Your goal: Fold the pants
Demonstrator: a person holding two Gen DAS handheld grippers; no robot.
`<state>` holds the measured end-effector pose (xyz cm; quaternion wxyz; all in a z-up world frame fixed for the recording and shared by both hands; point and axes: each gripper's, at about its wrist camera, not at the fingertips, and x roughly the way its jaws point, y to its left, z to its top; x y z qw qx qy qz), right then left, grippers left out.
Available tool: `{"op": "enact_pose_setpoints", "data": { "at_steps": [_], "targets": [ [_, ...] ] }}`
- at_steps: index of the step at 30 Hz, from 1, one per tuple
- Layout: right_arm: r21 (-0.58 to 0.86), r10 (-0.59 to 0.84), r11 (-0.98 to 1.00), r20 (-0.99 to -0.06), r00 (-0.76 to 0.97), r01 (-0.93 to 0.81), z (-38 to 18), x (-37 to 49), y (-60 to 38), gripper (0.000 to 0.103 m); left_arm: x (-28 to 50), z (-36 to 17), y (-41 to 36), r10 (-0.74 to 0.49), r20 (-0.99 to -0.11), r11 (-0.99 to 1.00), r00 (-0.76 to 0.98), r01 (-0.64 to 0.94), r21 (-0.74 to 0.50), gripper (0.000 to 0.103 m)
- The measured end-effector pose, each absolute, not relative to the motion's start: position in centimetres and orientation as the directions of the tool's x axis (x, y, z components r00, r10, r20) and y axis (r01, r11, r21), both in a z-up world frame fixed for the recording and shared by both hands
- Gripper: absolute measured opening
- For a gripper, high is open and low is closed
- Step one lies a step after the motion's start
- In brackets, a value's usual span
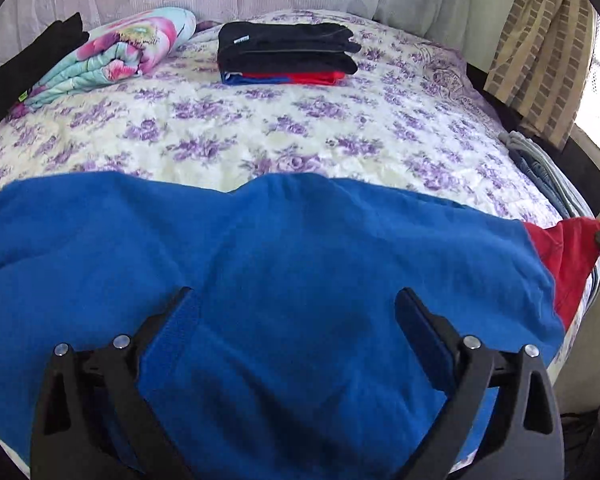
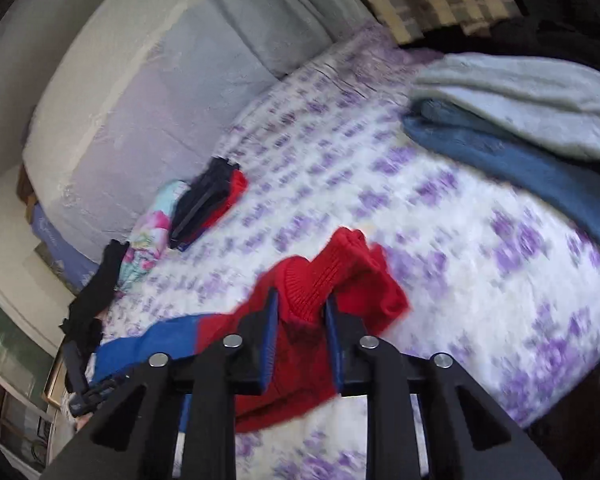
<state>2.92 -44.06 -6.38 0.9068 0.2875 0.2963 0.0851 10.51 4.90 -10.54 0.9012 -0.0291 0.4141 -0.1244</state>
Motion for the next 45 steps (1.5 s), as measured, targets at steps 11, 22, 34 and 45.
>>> {"op": "enact_pose_setpoints", "data": {
  "at_steps": [11, 22, 34, 45],
  "targets": [
    [0.542, 0.311, 0.838, -0.578, 0.755, 0.070, -6.8, 3.7, -45.8, 0.021, 10.3, -11.0, 4.0, -0.197, -0.745, 0.975, 0.637, 0.208, -0.080, 0.098],
    [0.657, 0.374, 0.745, -0.558, 0.741, 0.118, -10.2, 0.1, -46.9, 0.063, 10.3, -11.1, 3.9, -0.196, -0.743, 0.974, 0.640, 0.217, -0.070, 0.098],
    [0.861, 0.454, 0.506, -0.313, 0.834, 0.047, -11.6, 1.8, -48.0, 0.021, 10.1, -11.1, 4.5, -0.238, -0.728, 0.967, 0.643, 0.229, -0.114, 0.098],
    [0.791, 0.380, 0.596, -0.434, 0.817, 0.143, -12.5, 1.6, -48.6, 0.054, 8.1, -7.6, 2.4, -0.308, -0.686, 0.947, 0.660, 0.284, -0.152, 0.098]
  ]
}}
